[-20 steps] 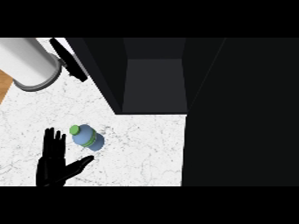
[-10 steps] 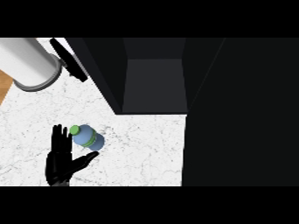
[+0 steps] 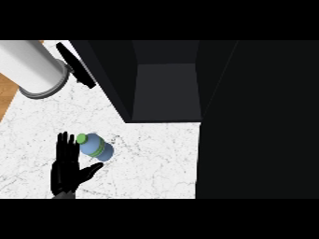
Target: Pick up the bottled water, place it into the cabinet and close the cabinet
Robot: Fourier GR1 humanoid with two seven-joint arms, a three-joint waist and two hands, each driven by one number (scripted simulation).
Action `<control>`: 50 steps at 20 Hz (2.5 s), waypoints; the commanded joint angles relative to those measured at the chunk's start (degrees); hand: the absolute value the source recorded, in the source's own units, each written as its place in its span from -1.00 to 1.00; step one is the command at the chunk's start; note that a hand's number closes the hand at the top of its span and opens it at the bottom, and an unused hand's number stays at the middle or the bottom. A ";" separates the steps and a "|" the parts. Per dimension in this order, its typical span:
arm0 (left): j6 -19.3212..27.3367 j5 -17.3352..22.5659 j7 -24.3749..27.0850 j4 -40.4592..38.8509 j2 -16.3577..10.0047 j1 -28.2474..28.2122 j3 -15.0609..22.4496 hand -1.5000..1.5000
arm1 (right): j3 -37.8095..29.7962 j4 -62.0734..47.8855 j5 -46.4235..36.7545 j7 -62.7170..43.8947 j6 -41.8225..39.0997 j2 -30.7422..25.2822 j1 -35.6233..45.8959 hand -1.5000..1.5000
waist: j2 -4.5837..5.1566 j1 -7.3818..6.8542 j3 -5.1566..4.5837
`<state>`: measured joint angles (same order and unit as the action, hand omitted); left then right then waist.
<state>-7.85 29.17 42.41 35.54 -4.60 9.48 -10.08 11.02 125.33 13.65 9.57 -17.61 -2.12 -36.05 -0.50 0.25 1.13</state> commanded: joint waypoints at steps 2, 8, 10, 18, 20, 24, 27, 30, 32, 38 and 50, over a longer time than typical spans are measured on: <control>-4.03 1.66 -2.18 -5.30 1.30 4.87 -0.72 -1.00 | -0.73 3.94 3.21 -2.81 0.19 -0.79 -0.36 -1.00 | 0.66 0.80 -1.23; -3.75 0.83 -1.16 -4.07 4.33 5.93 0.65 -1.00 | -0.25 -1.97 -0.07 -0.47 0.43 0.20 3.07 -1.00 | 0.65 0.48 -1.18; -5.23 0.31 1.18 -7.03 3.72 7.00 0.08 -1.00 | 0.18 0.42 0.90 -2.88 0.79 -0.32 2.16 -1.00 | 0.74 0.83 -1.25; -7.35 -1.07 0.41 -11.18 1.78 10.37 0.06 1.00 | 0.92 1.03 0.81 -2.10 0.19 -0.86 0.24 -1.00 | 0.62 0.82 -1.20; -7.75 -2.13 5.09 -12.52 3.66 10.05 0.35 1.00 | -0.25 0.90 0.86 0.14 -1.13 -1.92 -1.95 -1.00 | 0.66 1.20 -1.23; -8.36 0.23 0.35 -11.53 1.67 13.30 -1.49 1.00 | 1.70 -1.85 -1.39 2.92 -0.04 0.57 -1.99 -1.00 | 0.53 0.63 -1.17; -6.65 -2.56 4.09 -10.59 3.60 9.41 0.79 1.00 | 0.11 -3.02 0.21 -1.19 2.13 0.47 3.62 -1.00 | 0.50 0.07 -1.14; -8.62 -1.80 3.97 -13.80 1.28 13.22 0.11 1.00 | 0.56 -1.33 0.45 -3.83 2.39 -0.11 5.76 -1.00 | 0.58 0.24 -1.17; -14.16 -4.02 4.67 -13.22 -0.65 9.12 2.71 1.00 | -2.97 -3.18 2.69 1.01 -0.36 -1.54 1.70 -1.00 | 0.52 0.32 -1.15; -23.85 -4.11 2.82 -13.43 -5.51 7.75 2.85 1.00 | -0.92 -1.07 2.25 -0.13 -0.69 -2.03 -0.03 -1.00 | 0.51 0.31 -1.17; -21.74 3.26 -14.26 7.20 -5.39 2.23 2.27 1.00 | -1.71 -5.86 1.74 2.13 -0.68 -1.53 4.14 -1.00 | 0.29 -0.52 -1.06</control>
<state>-29.14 30.72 32.21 34.90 -9.58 14.83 -8.42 11.59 123.61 14.27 9.50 -16.87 -2.99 -34.52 -0.15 0.09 0.01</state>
